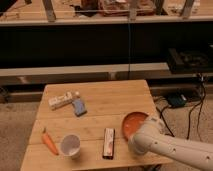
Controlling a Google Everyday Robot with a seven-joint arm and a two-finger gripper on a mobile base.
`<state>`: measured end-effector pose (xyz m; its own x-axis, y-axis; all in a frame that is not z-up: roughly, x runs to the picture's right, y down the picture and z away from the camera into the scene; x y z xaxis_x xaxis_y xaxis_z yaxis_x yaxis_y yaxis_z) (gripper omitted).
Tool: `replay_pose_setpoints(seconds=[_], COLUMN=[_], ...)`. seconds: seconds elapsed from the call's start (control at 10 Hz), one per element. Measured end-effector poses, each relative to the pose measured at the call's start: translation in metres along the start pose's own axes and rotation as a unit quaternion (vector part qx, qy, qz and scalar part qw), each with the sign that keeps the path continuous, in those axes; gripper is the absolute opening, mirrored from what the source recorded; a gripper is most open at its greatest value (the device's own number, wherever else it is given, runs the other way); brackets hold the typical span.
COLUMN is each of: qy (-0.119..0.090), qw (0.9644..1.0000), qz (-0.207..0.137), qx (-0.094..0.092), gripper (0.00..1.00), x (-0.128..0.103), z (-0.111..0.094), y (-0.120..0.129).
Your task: Push the eraser across the table
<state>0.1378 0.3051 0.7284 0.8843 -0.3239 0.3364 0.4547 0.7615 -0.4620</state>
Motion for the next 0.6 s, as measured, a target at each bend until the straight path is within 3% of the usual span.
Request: replay_pose_setpoints(seconds=[0.6], qy=[-0.001], qw=[0.9999], qz=[-0.013], qx=[0.001], gripper=[0.05], x=[-0.008], z=[0.01], y=[-0.013])
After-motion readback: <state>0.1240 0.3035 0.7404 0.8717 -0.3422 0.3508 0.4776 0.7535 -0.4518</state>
